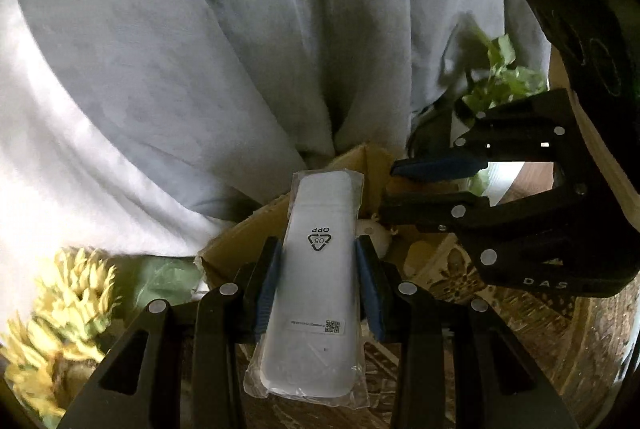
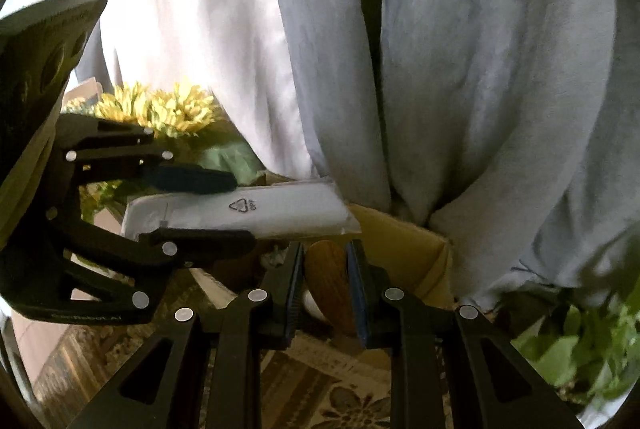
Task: Organize rigid objects
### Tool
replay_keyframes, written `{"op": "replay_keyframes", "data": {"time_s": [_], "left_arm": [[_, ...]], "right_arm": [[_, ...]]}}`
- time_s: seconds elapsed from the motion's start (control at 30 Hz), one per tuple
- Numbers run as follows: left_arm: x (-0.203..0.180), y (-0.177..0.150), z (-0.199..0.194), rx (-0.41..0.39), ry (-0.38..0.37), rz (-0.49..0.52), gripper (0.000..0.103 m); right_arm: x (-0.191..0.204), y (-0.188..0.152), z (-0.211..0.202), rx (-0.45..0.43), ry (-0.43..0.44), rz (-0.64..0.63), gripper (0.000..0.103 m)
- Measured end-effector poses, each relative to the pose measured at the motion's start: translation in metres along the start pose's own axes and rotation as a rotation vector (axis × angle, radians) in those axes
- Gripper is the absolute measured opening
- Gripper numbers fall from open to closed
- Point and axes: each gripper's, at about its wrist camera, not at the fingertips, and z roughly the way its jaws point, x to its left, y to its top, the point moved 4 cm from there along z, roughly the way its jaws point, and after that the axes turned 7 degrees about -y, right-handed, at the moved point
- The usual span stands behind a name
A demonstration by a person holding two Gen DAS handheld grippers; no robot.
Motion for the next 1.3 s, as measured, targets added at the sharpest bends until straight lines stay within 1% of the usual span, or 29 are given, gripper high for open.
{"op": "replay_keyframes", "data": {"time_s": [0.17,0.4,0.53,0.6,0.63,0.73,0.83,0.93,1.03,1.13,1.23,1.3], "left_arm": [[0.006,0.000,0.026,0.053,-0.005,0.011,0.037],[0.016,-0.005,0.056,0.107,-0.022,-0.016,0.037],[0.021,-0.009,0.065,0.138,-0.024,-0.036,0.038],[0.023,-0.010,0.066,0.140,-0.017,-0.052,0.038],[0.024,-0.009,0.064,0.130,-0.010,-0.055,0.039],[0.022,-0.006,0.058,0.108,0.015,-0.044,0.041],[0.021,-0.005,0.048,0.091,0.067,-0.060,0.041],[0.017,-0.009,0.029,0.069,0.111,-0.099,0.041],[0.010,-0.016,0.005,0.042,0.144,-0.161,0.043],[0.003,-0.024,-0.018,0.012,0.160,-0.217,0.044],[-0.006,-0.030,-0.038,-0.013,0.164,-0.271,0.047],[-0.014,-0.035,-0.057,-0.039,0.188,-0.298,0.050]], "right_arm": [[-0.006,-0.003,0.028,0.052,0.026,-0.030,0.024],[-0.014,-0.008,0.062,0.104,0.063,-0.056,0.024],[-0.017,-0.009,0.075,0.122,0.078,-0.058,0.024],[-0.018,-0.010,0.079,0.126,0.083,-0.061,0.026],[-0.018,-0.009,0.081,0.130,0.078,-0.063,0.030],[-0.018,-0.009,0.081,0.135,0.065,-0.063,0.035],[-0.019,-0.008,0.074,0.126,0.048,-0.057,0.035],[-0.020,-0.009,0.062,0.117,0.023,-0.034,0.035],[-0.020,-0.009,0.042,0.097,-0.009,0.000,0.035],[-0.014,-0.010,0.024,0.078,-0.031,0.026,0.035],[-0.008,-0.013,0.000,0.056,-0.049,0.051,0.035],[-0.003,-0.017,-0.019,0.038,-0.063,0.074,0.035]]}}
